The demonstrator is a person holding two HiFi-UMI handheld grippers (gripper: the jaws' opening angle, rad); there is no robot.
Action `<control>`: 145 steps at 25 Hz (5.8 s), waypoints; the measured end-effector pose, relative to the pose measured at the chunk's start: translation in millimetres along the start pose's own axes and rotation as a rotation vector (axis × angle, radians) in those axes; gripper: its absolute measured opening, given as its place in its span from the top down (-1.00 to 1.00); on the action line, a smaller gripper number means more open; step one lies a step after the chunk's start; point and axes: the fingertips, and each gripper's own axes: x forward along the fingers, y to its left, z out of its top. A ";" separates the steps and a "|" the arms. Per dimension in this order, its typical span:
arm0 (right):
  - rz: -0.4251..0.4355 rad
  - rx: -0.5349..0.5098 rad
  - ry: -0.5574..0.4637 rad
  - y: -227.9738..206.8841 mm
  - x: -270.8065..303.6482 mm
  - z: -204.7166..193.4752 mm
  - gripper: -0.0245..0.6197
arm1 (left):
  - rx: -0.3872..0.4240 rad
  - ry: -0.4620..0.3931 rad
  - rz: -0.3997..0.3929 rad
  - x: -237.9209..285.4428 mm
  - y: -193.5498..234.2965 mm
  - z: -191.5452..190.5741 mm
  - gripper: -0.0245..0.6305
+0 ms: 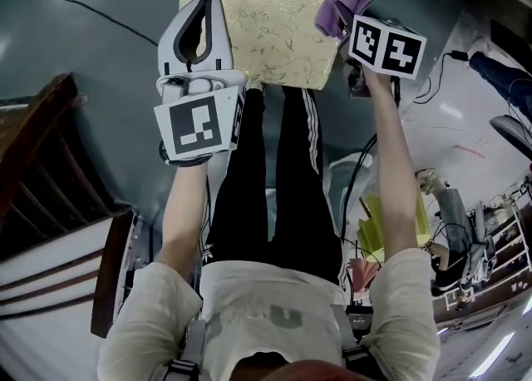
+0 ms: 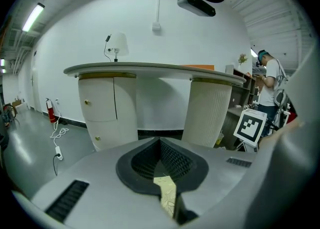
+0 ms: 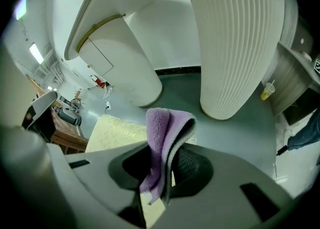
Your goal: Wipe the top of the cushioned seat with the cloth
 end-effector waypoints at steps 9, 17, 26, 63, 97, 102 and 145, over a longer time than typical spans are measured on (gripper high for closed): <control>-0.038 -0.026 -0.008 -19.5 -8.0 -3.2 0.63 | 0.022 0.018 -0.018 -3.1 -2.3 -4.5 0.91; -0.061 -0.049 0.007 -27.5 -8.5 -5.7 0.63 | 0.023 0.022 -0.009 -10.8 1.8 -9.7 0.91; -0.089 -0.056 0.005 -28.0 -8.1 -4.9 0.63 | -0.008 0.026 0.045 -19.6 20.7 -13.8 0.91; 0.312 -0.039 0.026 306.9 91.6 -28.1 0.63 | -0.096 0.036 0.333 -141.0 147.3 -54.0 0.91; 0.172 -0.078 0.122 150.9 40.0 -57.9 0.63 | 0.000 0.004 0.112 -73.5 75.4 -13.3 0.91; 0.070 -0.091 0.130 90.4 15.4 -67.6 0.63 | 0.027 0.002 0.051 -58.0 46.4 -6.3 0.91; 0.206 -0.141 0.029 153.6 -24.5 -59.4 0.63 | 0.060 0.026 0.092 -76.1 75.2 -18.6 0.91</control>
